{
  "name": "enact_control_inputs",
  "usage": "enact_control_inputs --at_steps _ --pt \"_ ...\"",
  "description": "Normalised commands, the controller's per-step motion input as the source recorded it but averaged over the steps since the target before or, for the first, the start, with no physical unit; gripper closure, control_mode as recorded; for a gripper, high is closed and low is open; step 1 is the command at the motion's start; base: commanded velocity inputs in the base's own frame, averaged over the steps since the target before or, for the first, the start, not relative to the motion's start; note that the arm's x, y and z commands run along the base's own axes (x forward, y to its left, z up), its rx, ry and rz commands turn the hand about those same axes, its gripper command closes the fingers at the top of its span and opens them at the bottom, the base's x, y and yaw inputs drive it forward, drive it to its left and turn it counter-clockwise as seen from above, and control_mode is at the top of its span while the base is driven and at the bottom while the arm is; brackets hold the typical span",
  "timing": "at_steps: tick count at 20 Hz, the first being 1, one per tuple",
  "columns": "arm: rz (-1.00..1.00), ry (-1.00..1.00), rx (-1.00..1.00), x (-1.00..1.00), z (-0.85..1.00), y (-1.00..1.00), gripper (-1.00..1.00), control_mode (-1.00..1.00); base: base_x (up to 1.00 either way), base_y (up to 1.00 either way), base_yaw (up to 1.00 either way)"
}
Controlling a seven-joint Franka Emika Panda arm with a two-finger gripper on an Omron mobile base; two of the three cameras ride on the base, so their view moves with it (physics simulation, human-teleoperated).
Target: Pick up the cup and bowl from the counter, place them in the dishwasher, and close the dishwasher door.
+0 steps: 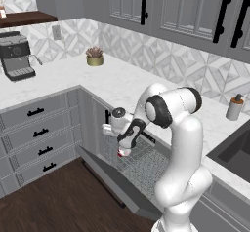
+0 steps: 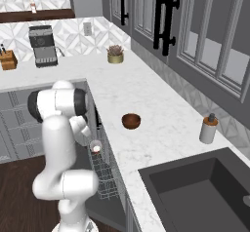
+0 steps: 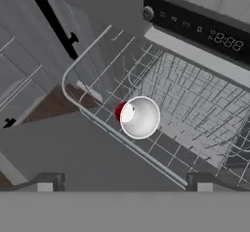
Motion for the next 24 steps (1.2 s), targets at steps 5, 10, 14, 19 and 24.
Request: enact_control_inputs --at_steps 5,10,14,19,24 --pt "0.05 -0.03 0.05 0.0 1.0 0.01 -1.0 -1.0 0.0 0.0 0.0" --pt "0.0 0.04 0.01 0.0 1.0 0.02 -1.0 -1.0 0.0 0.0 0.0" --pt "0.0 0.08 0.0 0.0 1.0 0.0 -1.0 -1.0 0.0 0.0 0.0" --pt "0.0 0.09 0.0 0.0 1.0 -0.03 -1.0 -1.0 0.0 0.0 0.0" --pt "0.12 0.08 -0.01 -0.03 0.58 -0.49 -1.0 -1.0 0.0 0.0 0.0"
